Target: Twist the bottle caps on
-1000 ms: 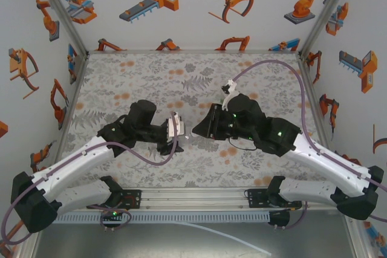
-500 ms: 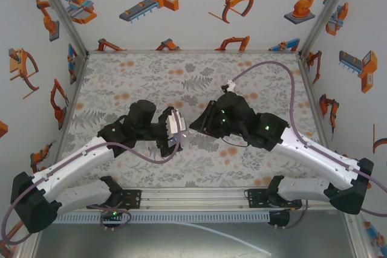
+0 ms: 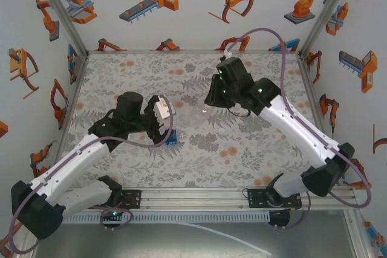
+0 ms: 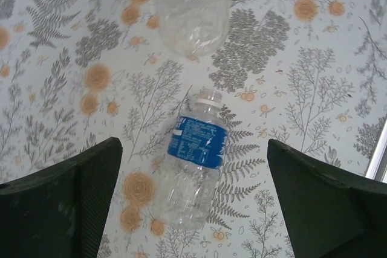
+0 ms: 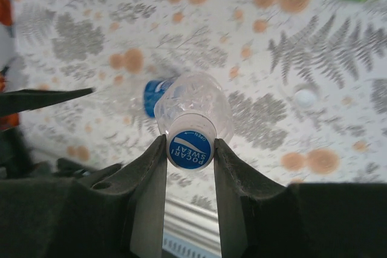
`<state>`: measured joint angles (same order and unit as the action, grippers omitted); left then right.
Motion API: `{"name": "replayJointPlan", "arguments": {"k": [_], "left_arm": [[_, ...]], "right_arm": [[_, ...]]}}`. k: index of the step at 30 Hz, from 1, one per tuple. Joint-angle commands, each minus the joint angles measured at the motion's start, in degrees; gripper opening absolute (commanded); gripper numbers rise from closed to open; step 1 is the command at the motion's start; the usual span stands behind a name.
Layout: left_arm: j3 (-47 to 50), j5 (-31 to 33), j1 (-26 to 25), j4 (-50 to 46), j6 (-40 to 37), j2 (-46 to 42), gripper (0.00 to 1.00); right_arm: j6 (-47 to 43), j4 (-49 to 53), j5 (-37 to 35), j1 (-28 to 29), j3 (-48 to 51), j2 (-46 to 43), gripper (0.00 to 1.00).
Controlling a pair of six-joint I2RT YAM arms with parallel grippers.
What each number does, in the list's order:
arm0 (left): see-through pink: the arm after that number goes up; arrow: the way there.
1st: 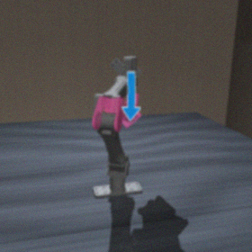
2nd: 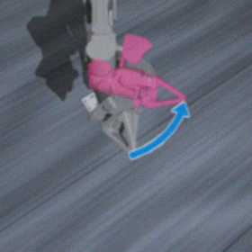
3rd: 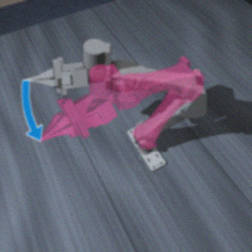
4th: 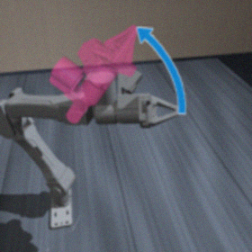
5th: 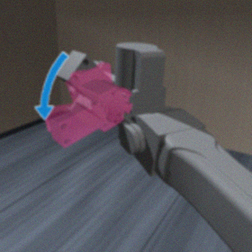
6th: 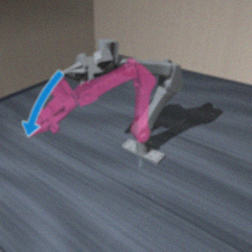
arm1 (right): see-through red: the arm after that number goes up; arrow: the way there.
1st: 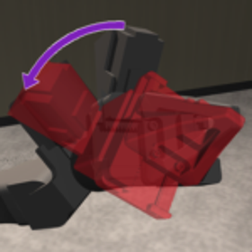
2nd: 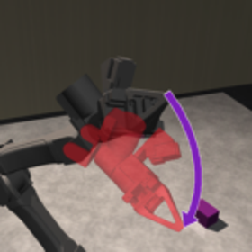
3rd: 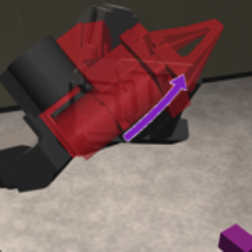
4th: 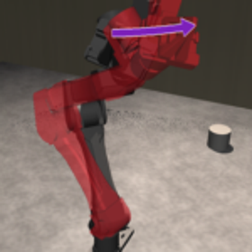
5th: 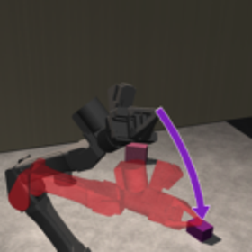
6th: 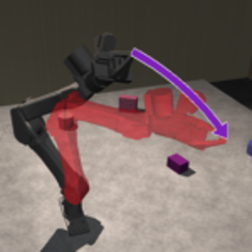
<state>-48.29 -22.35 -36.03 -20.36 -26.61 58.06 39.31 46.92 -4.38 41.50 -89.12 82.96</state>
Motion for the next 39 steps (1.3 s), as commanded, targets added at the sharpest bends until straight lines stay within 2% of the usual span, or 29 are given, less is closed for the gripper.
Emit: {"name": "replayJointPlan", "arguments": {"k": [1, 2, 6, 10, 19, 34, 35, 37, 39], "left_arm": [[-1.85, -1.06, 2.45, 1.4, 6.96, -1.54, 0.97], [-1.89, 0.14, 2.98, 1.65, 8.55, -1.57, 0.97], [-3.24, 11.88, 4.81, 1.28, 18.42, -0.28, 0.97], [-3.03, 11.76, 5.89, 0.11, 18.99, 0.76, 0.97], [2.55, 13.72, 5.88, 5.94, 17.71, -1.9, 0.97], [1.75, 12.37, 5.84, 3.62, 16.2, -0.74, 0.97], [1.79, 12.35, 5.81, 3.58, 16.24, -0.8, 0.97], [1.89, 12.14, 5.8, 3.75, 16.23, -0.76, 0.97], [1.74, 11.77, 5.83, 3.79, 16.23, -0.52, 0.97]], "right_arm": [[-11.71, 3.88, 0.15, -2.71, -5.63, 5.25, 0.0], [-13.47, 3.88, -0.28, -3.3, -7.09, 6.73, 0.0], [-18.78, 4.06, -0.96, -6.2, -14.35, 14.28, 0.0], [-20.64, 4.06, -0.98, -8.54, -21.12, 21.28, 0.0], [-22.03, 4.59, -0.37, -10.72, -31.05, 32.33, 0.0], [-21.52, 1.87, -0.67, -11.48, -28.61, 36.35, 0.0], [-21.53, 1.79, -0.5, -11.52, -28.27, 36.23, 0.01], [-21.47, 1.69, -0.11, -11.52, -28.07, 36.11, 0.14], [-21.4, 1.91, 0.4, -11.52, -28.16, 35.91, 0.19]]}}
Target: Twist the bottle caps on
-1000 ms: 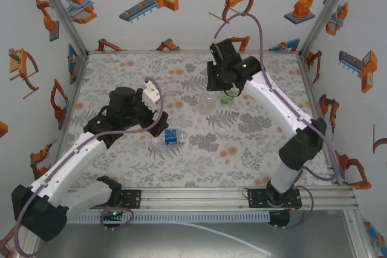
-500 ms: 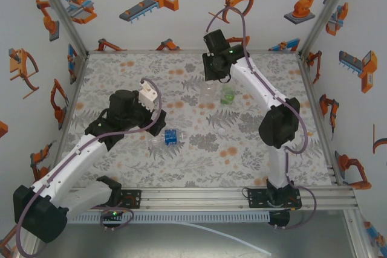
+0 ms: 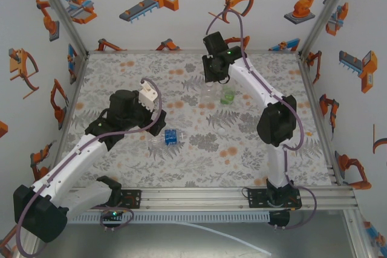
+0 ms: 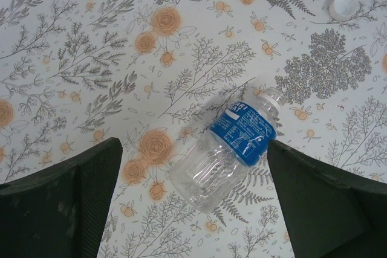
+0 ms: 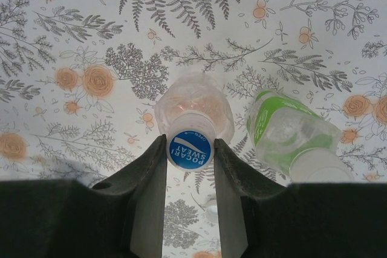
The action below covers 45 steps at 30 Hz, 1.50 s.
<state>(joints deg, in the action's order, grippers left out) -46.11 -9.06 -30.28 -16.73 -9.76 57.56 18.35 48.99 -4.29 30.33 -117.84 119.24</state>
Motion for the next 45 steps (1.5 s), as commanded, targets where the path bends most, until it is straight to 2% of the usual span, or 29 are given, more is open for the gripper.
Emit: {"name": "replayJointPlan", "arguments": {"k": [1, 13, 24, 28, 32, 37, 41, 45], "left_arm": [[-0.47, -1.63, 0.05, 0.08, -0.66, 0.09, 0.97], [-0.73, -2.06, 0.05, -0.08, -0.53, 0.19, 0.97], [-0.78, -2.41, 0.09, -0.03, -0.44, 0.27, 0.97], [-0.74, -2.06, 0.12, -0.04, -0.5, 0.1, 0.97], [-0.66, -1.66, 0.08, 0.01, -0.74, -0.26, 0.97], [-0.82, -3.76, 0.09, -1.07, -2.5, 0.38, 0.97], [-1.66, -8.6, 0.06, -4.14, -5.92, 1.84, 0.97], [-2.21, -16.83, -0.09, -8.86, -13.75, 4.08, 0.97]], "right_arm": [[-0.41, -0.21, 0.42, -0.36, 0.6, -0.57, 0.21], [-1.1, 3.92, 0.59, -0.38, -3.46, -2.17, 0.39], [-2.01, 6.56, 1.06, -0.36, -4.74, -4.59, 0.42], [-3.41, 6.32, 4.07, -0.27, -4.22, -6.43, 0.42], [-7.26, 3.23, 8.91, -0.18, 0.35, -10.36, 0.42], [-11.19, -3.82, 15.17, -0.01, 11.04, -17.09, 0.44], [-11.59, -10.31, 17.8, 0.34, 20.82, -22.99, 0.44], [-10.96, -12.75, 16.91, 0.43, 27.05, -27.47, 0.44]]}}
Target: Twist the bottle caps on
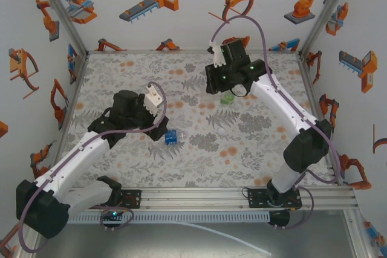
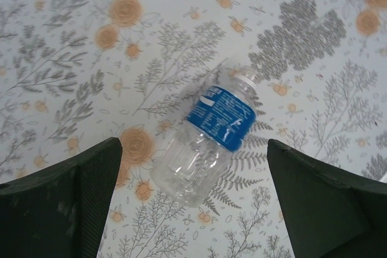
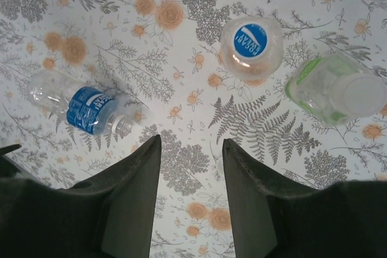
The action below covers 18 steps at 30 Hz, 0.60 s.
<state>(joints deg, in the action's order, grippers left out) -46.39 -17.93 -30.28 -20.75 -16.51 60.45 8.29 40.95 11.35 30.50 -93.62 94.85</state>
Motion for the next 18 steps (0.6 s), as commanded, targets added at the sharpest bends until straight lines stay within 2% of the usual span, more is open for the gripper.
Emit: {"name": "replayJointPlan", "arguments": {"k": [1, 3, 6, 11, 18], "left_arm": [[-2.01, -9.46, -0.06, -5.74, -8.84, 1.74, 0.97], [-2.58, -10.56, -0.17, -7.88, -12.38, 3.12, 0.99], [-5.75, -9.81, -0.57, -14.5, -19.36, 6.53, 0.95], [-9.68, -4.04, -2.56, -21.81, -28.8, 12.19, 0.96], [-13.4, -4.01, -2.68, -24.89, -31.84, 19.43, 0.96]], "right_arm": [[-0.82, -4.91, 0.95, 0.27, 3.77, -3.82, 0.44], [-0.54, -5.17, 0.64, 0.35, 5.97, -5.46, 0.44], [0.0, -5.67, 0.33, 0.34, 9.09, -7.86, 0.44], [0.6, -7.03, -0.61, 0.44, 14.58, -12.26, 0.44], [1.55, -9.12, -1.76, 0.44, 21.79, -19.11, 0.44]]}}
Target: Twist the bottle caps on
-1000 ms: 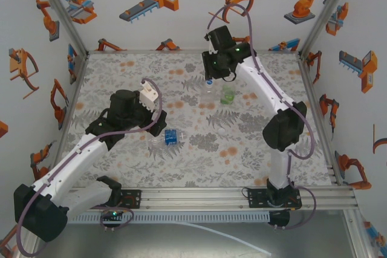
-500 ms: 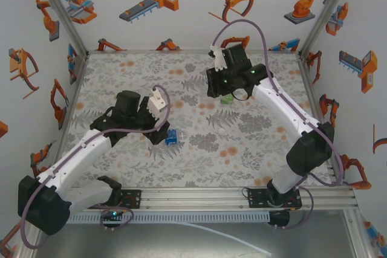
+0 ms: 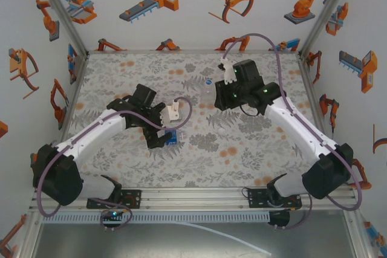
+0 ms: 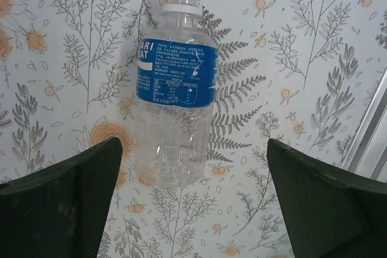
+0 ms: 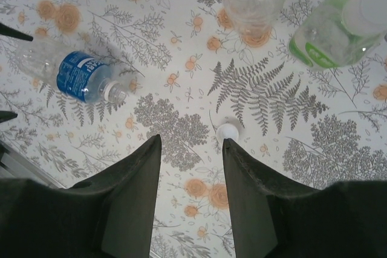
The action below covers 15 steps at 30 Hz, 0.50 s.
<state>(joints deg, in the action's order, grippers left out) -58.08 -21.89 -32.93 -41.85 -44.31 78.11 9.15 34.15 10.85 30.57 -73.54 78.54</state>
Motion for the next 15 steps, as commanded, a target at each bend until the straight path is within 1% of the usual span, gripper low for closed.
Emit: {"name": "replayJointPlan", "arguments": {"k": [1, 6, 12, 15], "left_arm": [[-1.55, -0.04, -0.03, -3.13, -3.68, 2.63, 0.96], [-0.45, -0.74, 0.14, -0.44, -3.06, 6.45, 0.95], [-2.31, -0.26, 0.99, -1.68, -1.91, 12.5, 0.93], [-2.66, -0.05, 1.35, -2.42, -2.54, 14.76, 0.92]], "right_arm": [[0.63, -2.18, -1.6, 0.37, 2.38, -3.64, 0.45], [0.49, -1.11, -2.42, 0.37, 5.19, -7.08, 0.45], [0.19, -0.4, -2.88, 0.37, 8.03, -9.12, 0.45], [0.25, 0.44, -2.59, 0.37, 8.62, -9.2, 0.45]]}}
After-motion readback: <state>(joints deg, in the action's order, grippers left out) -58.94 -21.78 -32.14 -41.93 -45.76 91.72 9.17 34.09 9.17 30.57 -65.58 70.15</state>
